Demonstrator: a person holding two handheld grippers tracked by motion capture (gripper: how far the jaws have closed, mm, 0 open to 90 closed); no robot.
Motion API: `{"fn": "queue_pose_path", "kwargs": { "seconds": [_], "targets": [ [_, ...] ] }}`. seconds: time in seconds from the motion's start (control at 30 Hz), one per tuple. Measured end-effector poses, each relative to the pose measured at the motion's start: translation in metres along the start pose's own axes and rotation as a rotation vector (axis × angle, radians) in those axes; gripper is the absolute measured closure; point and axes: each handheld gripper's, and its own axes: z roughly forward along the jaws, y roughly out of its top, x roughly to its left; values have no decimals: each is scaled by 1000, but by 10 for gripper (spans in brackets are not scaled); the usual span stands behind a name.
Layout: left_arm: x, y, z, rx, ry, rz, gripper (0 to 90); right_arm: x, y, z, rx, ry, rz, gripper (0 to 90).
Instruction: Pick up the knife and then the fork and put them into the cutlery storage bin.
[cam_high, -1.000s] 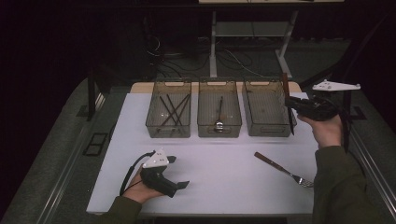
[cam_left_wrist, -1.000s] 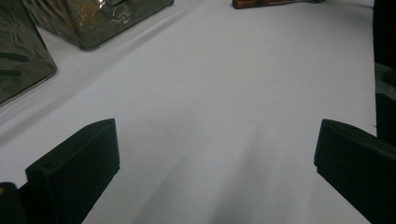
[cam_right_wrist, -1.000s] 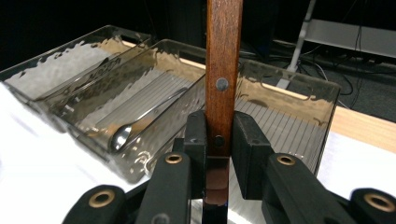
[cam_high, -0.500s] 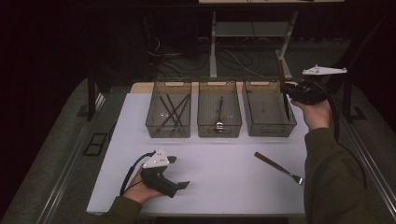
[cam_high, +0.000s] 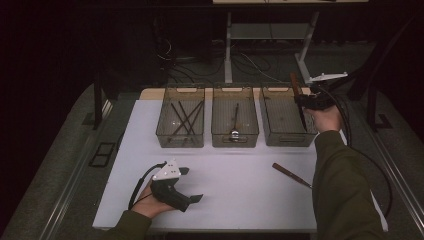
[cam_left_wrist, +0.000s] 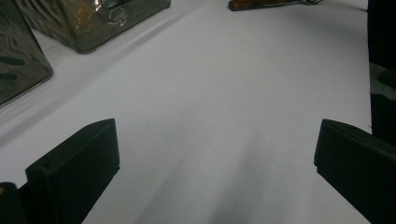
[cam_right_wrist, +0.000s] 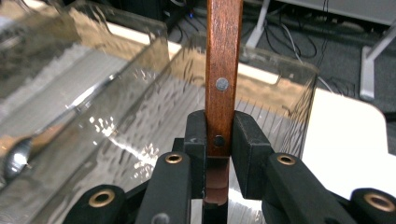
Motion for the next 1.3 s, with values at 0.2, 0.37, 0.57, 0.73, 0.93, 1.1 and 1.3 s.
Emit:
{"fn": "queue_pose_path", "kwargs": {
  "seconds": [0.2, 0.37, 0.57, 0.73, 0.93, 1.1, 1.3],
  "targets": [
    [0, 0, 0, 2, 0, 2, 0, 4, -6, 16, 94, -1, -23, 767],
    [0, 0, 0, 3, 0, 6, 0, 7, -11, 26, 168, -5, -57, 768],
    [0, 0, 0, 4, -1, 5, 0, 7, -15, 34, 215, -2, -60, 766],
    [-1, 0, 0, 4, -1, 4, 0, 5, -21, 38, 248, -15, -31, 760],
    [-1, 0, 1, 4, -3, 3, 0, 0, -22, 34, 212, 6, -7, 509],
    [-1, 0, 0, 5, -1, 4, 0, -1, -20, 22, 168, 32, -1, 438],
    [0, 0, 0, 7, 1, 0, 0, 2, -24, -4, 105, 99, -2, 386]
  ]
}}
